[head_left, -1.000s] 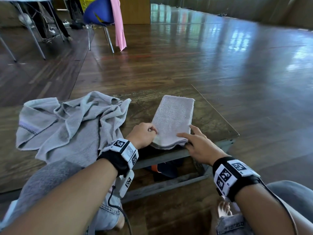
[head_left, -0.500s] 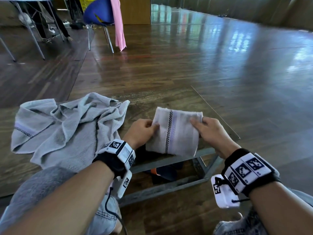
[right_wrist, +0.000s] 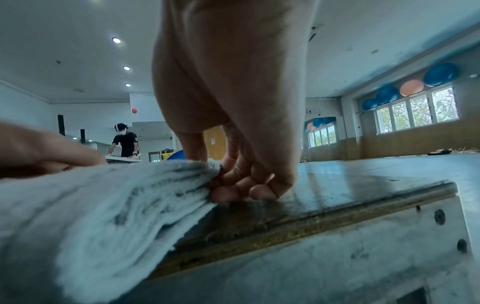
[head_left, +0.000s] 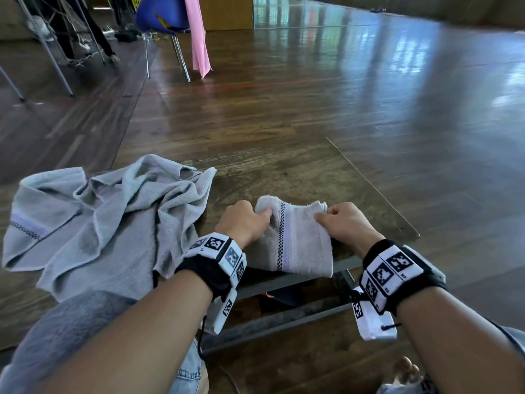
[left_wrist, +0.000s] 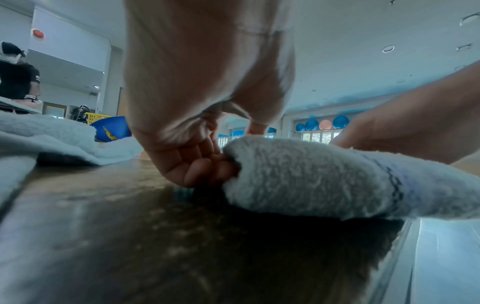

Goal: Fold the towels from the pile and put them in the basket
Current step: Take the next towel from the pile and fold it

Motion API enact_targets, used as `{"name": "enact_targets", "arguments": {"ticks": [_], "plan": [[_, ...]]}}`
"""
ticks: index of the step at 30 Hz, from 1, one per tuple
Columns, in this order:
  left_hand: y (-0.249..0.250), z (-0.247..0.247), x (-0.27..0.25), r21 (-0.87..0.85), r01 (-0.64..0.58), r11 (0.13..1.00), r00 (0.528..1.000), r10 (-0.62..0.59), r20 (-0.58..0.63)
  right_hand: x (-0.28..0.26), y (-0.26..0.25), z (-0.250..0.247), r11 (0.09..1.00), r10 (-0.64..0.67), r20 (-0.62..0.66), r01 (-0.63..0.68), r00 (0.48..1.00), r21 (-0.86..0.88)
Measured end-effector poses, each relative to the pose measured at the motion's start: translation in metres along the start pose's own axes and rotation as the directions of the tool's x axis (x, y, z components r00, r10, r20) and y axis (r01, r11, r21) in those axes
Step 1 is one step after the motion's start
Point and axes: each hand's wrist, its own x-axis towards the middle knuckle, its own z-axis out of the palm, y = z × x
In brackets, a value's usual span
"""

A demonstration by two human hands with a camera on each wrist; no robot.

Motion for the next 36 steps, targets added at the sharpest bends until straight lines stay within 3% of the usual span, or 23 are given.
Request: {"name": "enact_targets", "arguments": {"ticks": [11,16,21,24,27,29,31,32,34,36], "plan": [[-0.001,0.006,0.005,0.131,-0.034,0.991,0.995,0.046,-0.088,0.004,-0.002,0.007,0.986,-0.051,-0.089,0.035,0.995,-0.164],[0.003,0.006,0.005,0.091,0.012,0.996,0.997,-0.005,-0.073,-0.002,-0.003,0.007,0.952,-0.099,-0.063,0.077,0.993,-0.296],[0.004,0.007,0.005,0.012,-0.066,0.998,0.986,0.067,-0.150,-0.007,-0.005,0.007,0.933,-0.125,-0.018,0.112,0.992,-0.341],[0.010,0.005,0.003,-0.098,-0.248,0.964,0.935,0.212,-0.284,-0.007,-0.004,0.007,0.947,-0.098,-0.025,0.085,0.995,-0.310],[0.014,0.004,-0.001,0.120,-0.408,0.905,0.832,0.423,-0.358,-0.006,-0.002,0.007,0.987,-0.018,0.077,0.030,0.997,-0.158],[0.016,0.007,-0.005,0.270,-0.429,0.862,0.822,0.496,-0.278,-0.007,-0.004,0.003,0.998,0.054,0.186,-0.048,0.981,-0.036],[0.016,0.013,-0.011,0.285,-0.428,0.858,0.874,0.472,-0.110,-0.012,-0.007,-0.002,0.990,0.081,0.213,-0.054,0.974,-0.132],[0.014,0.017,-0.013,0.274,-0.417,0.867,0.899,0.438,-0.017,-0.016,-0.008,-0.004,0.972,0.056,0.158,-0.018,0.986,-0.234],[0.010,0.025,-0.016,0.301,-0.421,0.856,0.907,0.402,0.124,-0.021,-0.008,-0.004,0.906,-0.107,-0.058,0.073,0.993,-0.417],[0.006,0.029,-0.018,0.329,-0.480,0.814,0.877,0.432,0.212,-0.021,-0.011,0.002,0.866,-0.337,-0.172,0.232,0.926,-0.444]]}}
